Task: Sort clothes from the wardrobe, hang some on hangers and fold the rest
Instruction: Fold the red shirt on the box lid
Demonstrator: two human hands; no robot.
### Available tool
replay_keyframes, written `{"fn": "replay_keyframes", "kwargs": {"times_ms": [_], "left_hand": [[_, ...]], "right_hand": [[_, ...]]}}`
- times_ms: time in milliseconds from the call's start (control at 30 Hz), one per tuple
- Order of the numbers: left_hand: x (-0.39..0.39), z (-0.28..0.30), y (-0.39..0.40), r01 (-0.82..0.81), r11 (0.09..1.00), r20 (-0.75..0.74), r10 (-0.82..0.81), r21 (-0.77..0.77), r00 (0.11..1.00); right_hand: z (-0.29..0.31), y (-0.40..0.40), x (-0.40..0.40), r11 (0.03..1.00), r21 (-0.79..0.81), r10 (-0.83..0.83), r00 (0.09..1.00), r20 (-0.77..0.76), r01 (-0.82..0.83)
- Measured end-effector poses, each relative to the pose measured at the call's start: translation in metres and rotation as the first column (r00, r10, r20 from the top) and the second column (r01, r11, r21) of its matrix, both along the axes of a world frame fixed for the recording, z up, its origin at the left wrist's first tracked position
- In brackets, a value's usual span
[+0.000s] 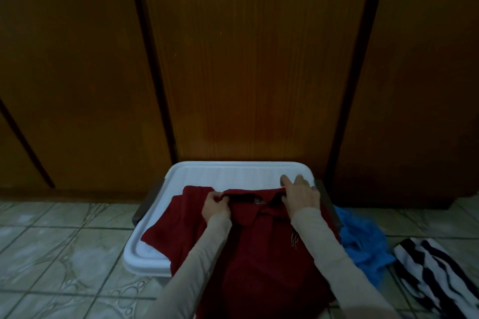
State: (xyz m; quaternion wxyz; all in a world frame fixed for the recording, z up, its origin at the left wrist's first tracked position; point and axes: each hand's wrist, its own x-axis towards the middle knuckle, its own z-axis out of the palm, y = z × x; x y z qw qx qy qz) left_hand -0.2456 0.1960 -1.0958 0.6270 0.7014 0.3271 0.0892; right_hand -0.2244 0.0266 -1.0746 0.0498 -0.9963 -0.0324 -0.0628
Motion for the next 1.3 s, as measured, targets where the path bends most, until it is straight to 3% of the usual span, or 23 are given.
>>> {"fn": "replay_keyframes", "kwargs": {"times_ms": [100, 200, 333, 533, 733, 867, 900, 1000, 1133, 1300], "left_hand": [[-0.003, 0.005, 0.007, -0.094, 0.983, -0.001, 0.094, -0.157, 0.996], [0.002, 0.01, 0.015, -0.083, 0.954, 0.002, 0.087, -0.287, 0.996], [0.016, 0.01, 0.026, 0.039, 0.899, -0.006, -0.046, -0.436, 0.999], [0.005, 0.02, 0.025, 0.111, 0.872, -0.09, -0.174, -0.477, 0.981], [0.007, 0.029, 0.023, 0.239, 0.846, -0.002, -0.273, -0.477, 0.962], [0.059, -0.029, 0.048, 0.256, 0.863, 0.032, -0.269, -0.437, 0.962], [0.052, -0.02, 0.045, 0.269, 0.849, 0.024, -0.29, -0.456, 0.957], [0.008, 0.031, 0.026, 0.292, 0.826, 0.063, -0.3, -0.481, 0.952], [0.003, 0.032, 0.027, 0.295, 0.75, 0.098, -0.296, -0.592, 0.95], [0.009, 0.03, 0.034, 0.194, 0.646, 0.108, -0.171, -0.738, 0.979]], "right_hand": [[-0.001, 0.002, 0.005, 0.997, -0.015, 0.074, 0.997, -0.019, -0.075], [-0.001, 0.002, 0.005, 0.975, 0.218, 0.045, 0.999, 0.016, -0.048], [0.002, -0.002, 0.004, 0.85, 0.519, -0.101, 0.995, -0.013, 0.093], [0.005, -0.006, 0.008, 0.708, 0.664, -0.209, 0.97, -0.126, 0.239], [0.004, -0.01, 0.011, 0.642, 0.718, -0.211, 0.962, -0.175, 0.271], [0.004, -0.01, 0.011, 0.598, 0.751, -0.198, 0.96, -0.2, 0.279], [0.004, -0.01, 0.011, 0.576, 0.767, -0.197, 0.958, -0.207, 0.284], [0.007, -0.01, 0.012, 0.441, 0.843, -0.191, 0.95, -0.247, 0.308], [0.008, -0.011, 0.013, 0.279, 0.887, -0.141, 0.929, -0.341, 0.368], [0.011, -0.01, 0.015, 0.112, 0.906, -0.07, 0.913, -0.403, 0.409]]}}
